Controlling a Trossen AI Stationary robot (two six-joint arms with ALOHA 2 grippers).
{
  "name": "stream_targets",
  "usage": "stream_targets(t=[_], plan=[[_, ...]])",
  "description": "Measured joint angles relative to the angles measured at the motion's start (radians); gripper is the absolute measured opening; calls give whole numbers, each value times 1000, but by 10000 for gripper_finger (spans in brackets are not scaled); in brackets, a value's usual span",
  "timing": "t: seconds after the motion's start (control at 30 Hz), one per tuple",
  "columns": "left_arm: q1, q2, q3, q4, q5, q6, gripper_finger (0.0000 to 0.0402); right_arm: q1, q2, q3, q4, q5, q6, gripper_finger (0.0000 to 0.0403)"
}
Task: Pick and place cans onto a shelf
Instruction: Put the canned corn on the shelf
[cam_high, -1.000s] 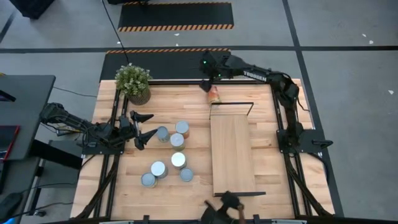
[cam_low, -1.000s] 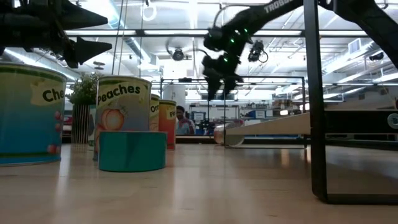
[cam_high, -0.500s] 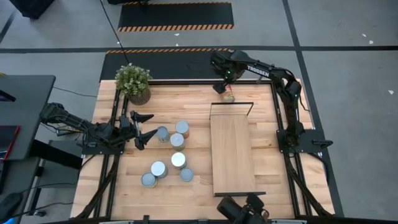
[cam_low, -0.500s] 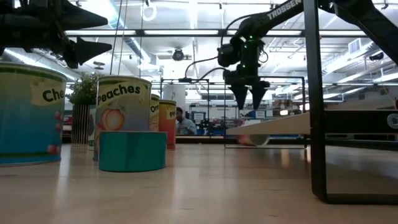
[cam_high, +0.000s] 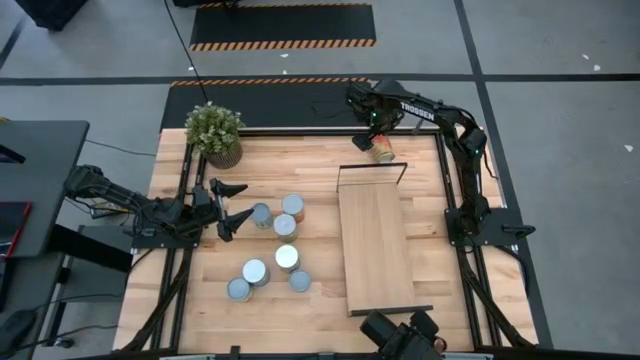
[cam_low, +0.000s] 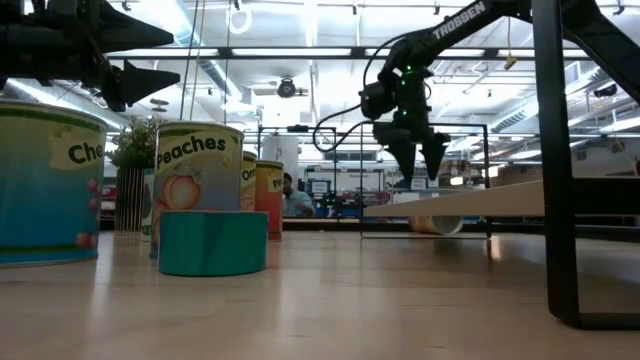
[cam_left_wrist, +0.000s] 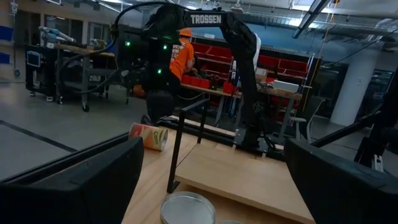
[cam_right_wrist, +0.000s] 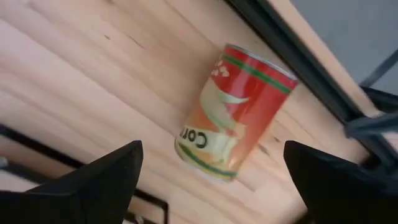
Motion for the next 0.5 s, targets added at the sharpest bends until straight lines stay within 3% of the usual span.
stream_targets(t=[0.3,0.5], plan=[[0,0,0,-8,0,-18,393,-12,-102,40,-17,100,-88,396],[0,0,0,-8,0,-17,393,-24,-265,-72,22,108,-60,396]])
